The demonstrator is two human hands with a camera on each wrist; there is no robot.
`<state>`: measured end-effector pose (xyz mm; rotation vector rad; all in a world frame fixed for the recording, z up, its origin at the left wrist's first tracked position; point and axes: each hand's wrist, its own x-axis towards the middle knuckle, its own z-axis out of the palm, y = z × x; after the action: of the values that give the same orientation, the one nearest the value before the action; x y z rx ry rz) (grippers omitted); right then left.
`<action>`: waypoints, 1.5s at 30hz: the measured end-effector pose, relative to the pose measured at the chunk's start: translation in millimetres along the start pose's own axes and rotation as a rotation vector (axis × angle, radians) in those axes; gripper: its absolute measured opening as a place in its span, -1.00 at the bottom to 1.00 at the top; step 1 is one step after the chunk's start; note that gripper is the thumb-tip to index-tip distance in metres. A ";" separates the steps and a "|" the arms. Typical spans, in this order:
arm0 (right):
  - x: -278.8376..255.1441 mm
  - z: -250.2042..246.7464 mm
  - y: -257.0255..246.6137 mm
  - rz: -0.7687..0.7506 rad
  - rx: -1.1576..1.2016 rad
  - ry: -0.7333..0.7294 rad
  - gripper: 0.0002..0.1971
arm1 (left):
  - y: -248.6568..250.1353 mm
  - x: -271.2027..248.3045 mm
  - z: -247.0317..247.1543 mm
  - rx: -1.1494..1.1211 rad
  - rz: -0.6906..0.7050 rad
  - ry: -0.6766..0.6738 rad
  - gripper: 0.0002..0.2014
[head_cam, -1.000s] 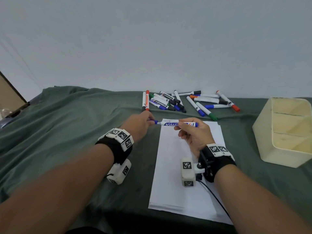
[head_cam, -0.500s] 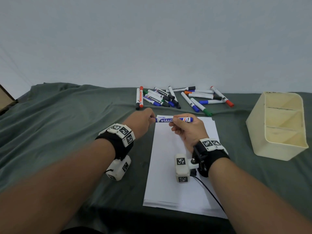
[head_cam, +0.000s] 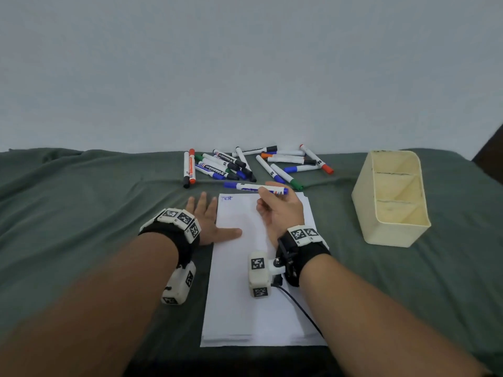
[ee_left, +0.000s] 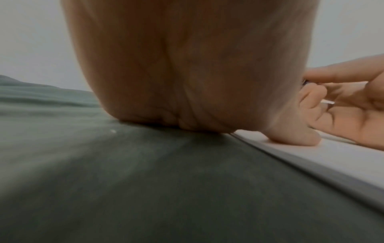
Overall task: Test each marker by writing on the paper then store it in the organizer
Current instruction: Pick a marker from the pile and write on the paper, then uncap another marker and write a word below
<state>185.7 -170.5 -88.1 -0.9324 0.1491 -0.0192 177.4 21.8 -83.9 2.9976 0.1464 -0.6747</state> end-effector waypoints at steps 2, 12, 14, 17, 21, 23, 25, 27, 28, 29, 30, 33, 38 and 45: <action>0.9 1.8 -6.5 -0.082 -0.086 -0.018 -0.79 | -0.6 1.6 0.2 -0.008 0.005 -0.004 0.44; 25.9 -15.9 -178.4 -0.702 -0.797 0.154 -0.37 | 0.8 -0.7 -4.4 0.001 0.014 -0.026 0.51; 26.3 -25.6 -213.1 -0.800 -0.902 0.165 -0.36 | 2.1 -2.4 -5.9 0.001 0.013 -0.038 0.52; 27.0 -45.0 -245.6 -0.885 -1.046 0.234 -0.40 | 2.7 -5.3 -7.1 -0.003 0.013 -0.038 0.47; 22.6 -71.9 -246.8 -0.846 -1.140 0.313 -0.42 | 2.9 -8.4 -6.3 0.001 0.010 -0.024 0.34; 19.6 -81.7 -236.0 -0.765 -1.215 0.304 -0.44 | 3.5 -9.4 -6.0 0.006 0.006 -0.016 0.31; 17.4 -89.1 -224.8 -0.662 -1.314 0.293 -0.52 | 3.9 -9.8 -6.0 0.006 0.000 -0.017 0.30; 15.6 -92.9 -216.4 -0.564 -1.360 0.283 -0.60 | 3.9 -9.6 -6.2 -0.001 0.000 -0.017 0.31; 14.3 -92.4 -213.2 -0.523 -1.359 0.279 -0.62 | 3.5 -9.3 -6.3 -0.005 0.003 -0.015 0.32; 13.9 -90.7 -210.6 -0.501 -1.380 0.290 -0.60 | 3.2 -9.0 -6.2 -0.009 0.008 -0.015 0.34; 14.8 -87.9 -208.1 -0.520 -1.450 0.316 -0.57 | 3.2 -8.8 -6.3 -0.015 0.014 -0.017 0.37; 16.4 -67.3 -194.5 -0.706 -1.723 0.338 -0.42 | 3.7 -8.6 -5.6 -0.024 0.019 -0.020 0.50; 15.7 -17.5 -150.7 -0.636 -1.655 -0.158 -0.26 | 4.9 -11.2 -5.3 -0.017 0.018 -0.008 0.51; 4.6 -10.9 -75.1 -0.110 -2.008 -0.589 -0.02 | 5.3 -11.1 -4.9 0.023 -0.002 0.000 0.37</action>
<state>192.4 -224.4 -34.8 -2.8833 -0.5763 0.3683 170.0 16.1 -74.5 3.0200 0.1431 -0.6814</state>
